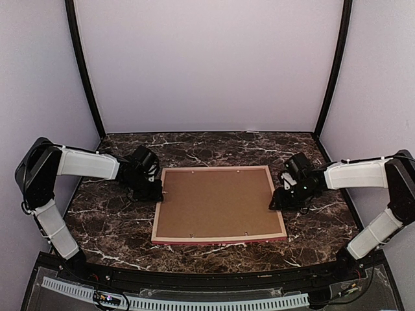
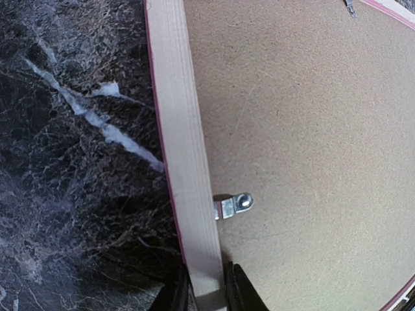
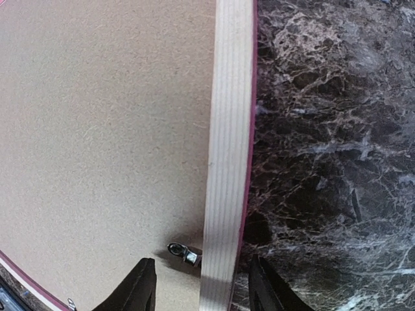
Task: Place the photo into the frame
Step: Press the fastener onto the backboard, then pick up the photo frame from the center of the board.
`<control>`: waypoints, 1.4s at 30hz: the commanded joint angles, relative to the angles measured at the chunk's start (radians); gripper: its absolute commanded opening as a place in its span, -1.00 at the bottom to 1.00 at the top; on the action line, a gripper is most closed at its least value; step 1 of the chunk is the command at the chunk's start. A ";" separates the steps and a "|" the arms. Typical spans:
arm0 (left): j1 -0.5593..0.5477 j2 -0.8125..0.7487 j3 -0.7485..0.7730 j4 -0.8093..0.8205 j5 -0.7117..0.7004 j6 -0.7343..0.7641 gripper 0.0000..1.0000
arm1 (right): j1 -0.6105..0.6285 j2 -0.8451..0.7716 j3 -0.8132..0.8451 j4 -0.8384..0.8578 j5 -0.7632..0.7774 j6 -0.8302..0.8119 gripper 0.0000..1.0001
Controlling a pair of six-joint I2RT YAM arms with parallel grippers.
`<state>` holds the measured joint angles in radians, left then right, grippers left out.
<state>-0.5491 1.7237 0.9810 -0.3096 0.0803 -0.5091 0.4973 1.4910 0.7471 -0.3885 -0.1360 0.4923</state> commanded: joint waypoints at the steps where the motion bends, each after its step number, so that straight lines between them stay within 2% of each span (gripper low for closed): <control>1: -0.006 -0.031 0.006 -0.018 -0.018 0.012 -0.56 | -0.005 -0.059 -0.033 -0.003 -0.010 0.027 0.02; 8: -0.006 -0.039 -0.003 -0.006 -0.028 0.011 -0.49 | 0.009 -0.115 -0.103 0.003 -0.025 0.076 0.03; 16: -0.006 -0.043 -0.008 0.012 -0.023 0.008 -0.39 | 0.030 -0.140 -0.164 0.017 -0.001 0.110 -0.05; 20: -0.006 -0.052 -0.003 0.014 -0.029 0.012 -0.25 | 0.032 -0.140 -0.166 0.022 0.013 0.114 -0.21; 23: -0.006 -0.060 0.004 0.013 -0.037 0.018 0.05 | 0.031 -0.119 -0.159 0.026 0.038 0.117 -0.33; 27: -0.006 -0.079 0.026 -0.004 -0.065 0.040 0.30 | 0.032 -0.078 -0.136 0.048 0.067 0.123 -0.48; 31: -0.005 -0.131 0.035 -0.003 -0.066 0.074 0.41 | 0.030 -0.015 -0.095 0.092 0.097 0.131 -0.63; 35: -0.011 -0.183 0.018 0.044 -0.012 0.102 0.44 | 0.022 0.080 -0.020 0.147 0.110 0.120 -0.75; 36: -0.014 -0.190 0.016 0.061 0.007 0.108 0.51 | 0.018 0.106 0.004 0.156 0.109 0.111 -0.77; 42: -0.101 -0.205 0.039 0.104 0.011 0.202 0.64 | -0.010 0.252 0.177 0.163 0.088 0.049 -0.97</control>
<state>-0.5922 1.5463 0.9947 -0.2470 0.0731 -0.3923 0.5152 1.6505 0.8471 -0.2447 -0.0818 0.5766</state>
